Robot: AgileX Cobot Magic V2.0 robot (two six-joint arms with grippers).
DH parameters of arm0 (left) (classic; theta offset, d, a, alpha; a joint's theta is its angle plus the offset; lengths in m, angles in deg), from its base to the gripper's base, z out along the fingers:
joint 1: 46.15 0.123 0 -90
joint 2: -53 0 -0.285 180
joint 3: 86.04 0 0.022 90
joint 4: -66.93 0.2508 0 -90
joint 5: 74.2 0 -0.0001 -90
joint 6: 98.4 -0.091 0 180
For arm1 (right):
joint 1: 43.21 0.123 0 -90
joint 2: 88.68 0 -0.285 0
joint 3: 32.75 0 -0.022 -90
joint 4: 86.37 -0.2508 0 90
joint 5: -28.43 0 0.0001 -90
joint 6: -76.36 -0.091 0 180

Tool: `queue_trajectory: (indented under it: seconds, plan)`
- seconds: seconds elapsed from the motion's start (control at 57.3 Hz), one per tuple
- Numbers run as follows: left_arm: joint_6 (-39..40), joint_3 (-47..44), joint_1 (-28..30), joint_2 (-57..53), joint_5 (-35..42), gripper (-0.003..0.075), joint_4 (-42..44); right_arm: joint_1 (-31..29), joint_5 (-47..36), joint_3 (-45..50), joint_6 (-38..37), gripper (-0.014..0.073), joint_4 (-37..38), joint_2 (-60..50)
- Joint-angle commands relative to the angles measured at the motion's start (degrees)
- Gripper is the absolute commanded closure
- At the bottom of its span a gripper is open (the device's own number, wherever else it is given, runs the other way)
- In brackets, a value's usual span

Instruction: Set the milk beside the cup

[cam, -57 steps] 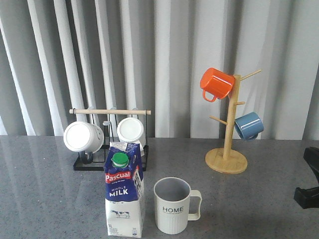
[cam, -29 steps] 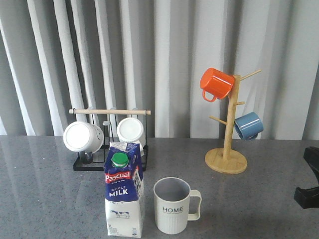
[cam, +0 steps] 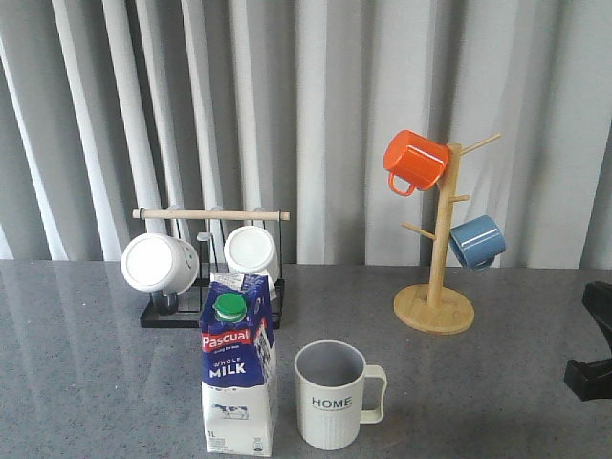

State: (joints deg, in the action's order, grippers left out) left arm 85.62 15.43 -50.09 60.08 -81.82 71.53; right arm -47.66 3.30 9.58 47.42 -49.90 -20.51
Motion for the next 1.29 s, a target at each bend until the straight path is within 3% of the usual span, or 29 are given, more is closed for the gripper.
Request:
queue_trajectory:
  seconds: [0.0,0.838,1.012,1.187,1.274]
  plan:
    - [-0.1,0.8,-0.1,-0.6,3.8,0.0727,0.1,-0.4,-3.8,-1.7,0.4,0.06,-0.5,-0.9]
    - [-0.1,0.8,-0.1,-0.6,3.8,0.0727,0.1,-0.3,-3.0,-1.5,0.4,0.06,-0.3,-1.4]
    - [-0.1,0.8,-0.1,-0.6,3.8,0.0727,0.1,0.7,7.7,0.4,-0.4,0.06,-3.1,-11.3]
    - [-0.1,0.8,-0.1,-0.6,3.8,0.0727,0.2,11.5,20.4,4.5,6.8,0.06,-3.6,-24.9]
    - [-0.1,0.8,-0.1,-0.6,3.8,0.0727,0.2,15.1,24.5,7.1,5.4,0.06,-4.6,-30.9]
